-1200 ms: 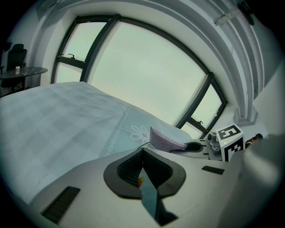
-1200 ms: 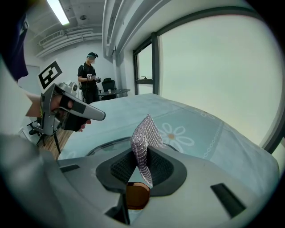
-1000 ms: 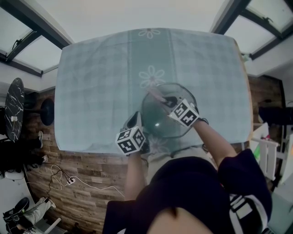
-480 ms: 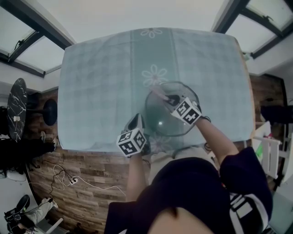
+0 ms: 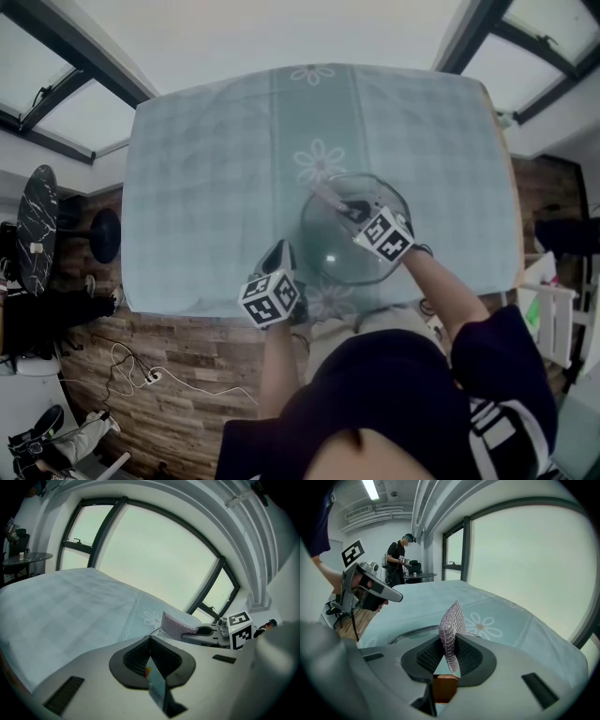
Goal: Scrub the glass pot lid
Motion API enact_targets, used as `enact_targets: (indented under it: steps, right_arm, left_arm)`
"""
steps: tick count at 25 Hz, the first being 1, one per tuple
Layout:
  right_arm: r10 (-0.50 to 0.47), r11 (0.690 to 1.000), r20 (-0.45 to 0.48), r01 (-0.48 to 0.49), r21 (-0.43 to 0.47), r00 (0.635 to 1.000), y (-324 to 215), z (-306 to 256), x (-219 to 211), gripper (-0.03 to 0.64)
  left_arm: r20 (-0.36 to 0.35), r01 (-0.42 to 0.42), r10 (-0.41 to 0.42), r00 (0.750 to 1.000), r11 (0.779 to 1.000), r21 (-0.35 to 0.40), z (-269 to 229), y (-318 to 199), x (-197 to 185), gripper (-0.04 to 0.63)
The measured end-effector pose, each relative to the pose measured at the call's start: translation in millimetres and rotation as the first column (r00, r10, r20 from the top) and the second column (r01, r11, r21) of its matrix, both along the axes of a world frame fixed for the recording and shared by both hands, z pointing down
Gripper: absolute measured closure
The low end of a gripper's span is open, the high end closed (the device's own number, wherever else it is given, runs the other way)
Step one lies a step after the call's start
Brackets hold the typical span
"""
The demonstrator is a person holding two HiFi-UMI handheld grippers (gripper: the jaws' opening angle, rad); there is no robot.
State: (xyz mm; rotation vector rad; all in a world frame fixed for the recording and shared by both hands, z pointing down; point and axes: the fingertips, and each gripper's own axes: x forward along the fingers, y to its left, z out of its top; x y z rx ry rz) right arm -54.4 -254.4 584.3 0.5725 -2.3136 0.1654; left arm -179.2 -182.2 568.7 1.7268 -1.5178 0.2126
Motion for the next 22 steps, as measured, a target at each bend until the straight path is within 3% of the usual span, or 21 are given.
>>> enact_targets:
  steps: [22]
  right_arm:
    - [-0.062, 0.997, -0.039, 0.063, 0.037, 0.997, 26, -3, -10, 0.54]
  left_arm:
    - [-0.007, -0.023, 0.023, 1.0, 1.0, -0.006, 2, 11, -5, 0.595]
